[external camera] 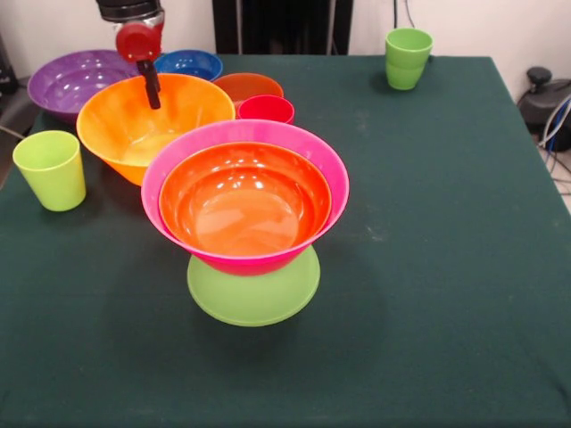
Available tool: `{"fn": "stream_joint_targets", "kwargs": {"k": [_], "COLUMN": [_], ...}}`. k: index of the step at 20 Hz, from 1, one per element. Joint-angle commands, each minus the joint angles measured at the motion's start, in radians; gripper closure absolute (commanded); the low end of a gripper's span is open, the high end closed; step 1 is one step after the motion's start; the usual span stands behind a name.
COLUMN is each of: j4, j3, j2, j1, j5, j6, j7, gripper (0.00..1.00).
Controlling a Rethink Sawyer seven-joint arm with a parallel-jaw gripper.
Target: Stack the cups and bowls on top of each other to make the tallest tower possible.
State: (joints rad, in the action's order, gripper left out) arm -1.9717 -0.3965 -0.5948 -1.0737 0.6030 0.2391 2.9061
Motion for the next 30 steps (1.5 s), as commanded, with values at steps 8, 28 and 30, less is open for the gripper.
{"fn": "stream_joint_targets", "kwargs": {"k": [8,28,30], "j4": [-0.047,-0.125,-0.130], "j3": [-0.002,0.029,0.027], "j2": [0.019,0.009,0.000], "j1": [0.008,0.001,-0.001], "j5": [0.057,0.072,0.069], "j6": [0.018,-0.034,-0.031], "j7": [-0.104,-0.091,-0.091], "gripper": [0.00,0.00,0.00]}}
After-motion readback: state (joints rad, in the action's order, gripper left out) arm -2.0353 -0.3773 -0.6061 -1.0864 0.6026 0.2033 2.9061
